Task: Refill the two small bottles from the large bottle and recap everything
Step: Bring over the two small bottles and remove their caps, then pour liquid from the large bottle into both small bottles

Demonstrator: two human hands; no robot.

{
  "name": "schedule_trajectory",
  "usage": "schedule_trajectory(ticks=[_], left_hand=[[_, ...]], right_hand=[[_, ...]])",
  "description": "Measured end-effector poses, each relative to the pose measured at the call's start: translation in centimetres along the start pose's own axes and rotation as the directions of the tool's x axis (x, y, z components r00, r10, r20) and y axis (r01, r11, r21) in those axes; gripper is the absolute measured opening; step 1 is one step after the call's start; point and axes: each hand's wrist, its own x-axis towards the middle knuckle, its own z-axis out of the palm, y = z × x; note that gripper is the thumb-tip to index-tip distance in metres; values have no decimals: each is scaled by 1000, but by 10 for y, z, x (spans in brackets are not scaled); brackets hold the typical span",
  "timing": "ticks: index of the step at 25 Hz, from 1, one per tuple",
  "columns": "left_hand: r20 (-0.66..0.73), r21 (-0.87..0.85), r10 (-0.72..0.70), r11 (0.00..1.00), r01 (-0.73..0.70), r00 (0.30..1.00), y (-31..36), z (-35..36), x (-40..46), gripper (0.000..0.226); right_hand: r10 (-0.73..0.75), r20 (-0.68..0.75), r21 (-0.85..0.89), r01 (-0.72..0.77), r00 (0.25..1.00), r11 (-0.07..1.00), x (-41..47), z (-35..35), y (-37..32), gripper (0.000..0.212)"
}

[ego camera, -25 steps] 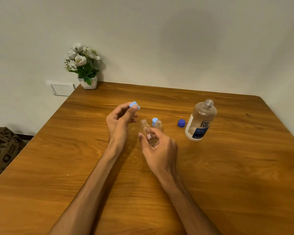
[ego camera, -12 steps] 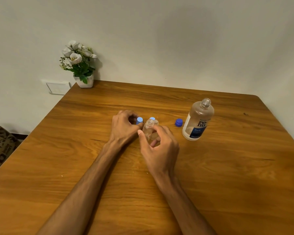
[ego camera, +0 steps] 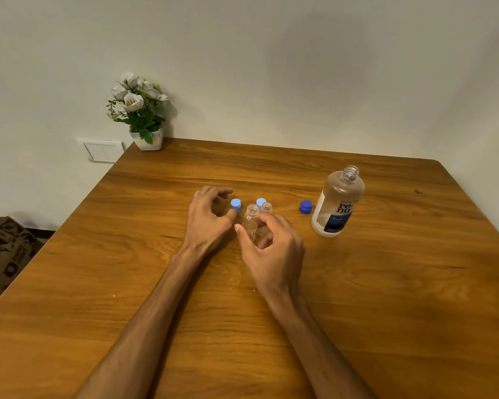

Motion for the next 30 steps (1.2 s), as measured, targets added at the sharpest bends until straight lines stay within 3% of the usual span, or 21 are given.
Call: schedule_trajectory(ticks=[3,5,10,17,19,22,25,28,30], left_hand=[[-168,-259,35,963,-78,985,16,-7,-17,26],[-154,-351,59,930,-110,986,27,-6,-32,21],[-30,-348,181,920,-180,983,39,6,-53,25],[-80,-433,104,892,-128,991,40,16,-59,27],[-88,-458,90,881,-120,992,48,19,-62,26],[-54,-445,101,888,-115,993,53,27,-63,31],[-34,-436,128,891,-130,991,61,37,-67,28],[-5,-417,167,896,-154,986,70,50,-72,29],[14,-430,165,892,-143,986,72,55,-74,34]], right_hand=[[1,20,1,-1,1000,1000,-2,0,1,31],[14,33,4,-14,999,1000,-2,-2,-1,31],[57,35,32,-58,998,998,-2,-8,-1,26],[48,161,86,-63,986,994,-6,-41,0,44],[136,98,183,-152,986,971,-5,-65,2,42],[302,-166,285,-248,939,926,13,-98,19,39],[355,-247,169,-320,902,932,42,-109,46,68],[384,-115,-12,-388,916,922,60,-99,68,101],[353,-52,-27,-355,934,935,63,-87,77,101]])
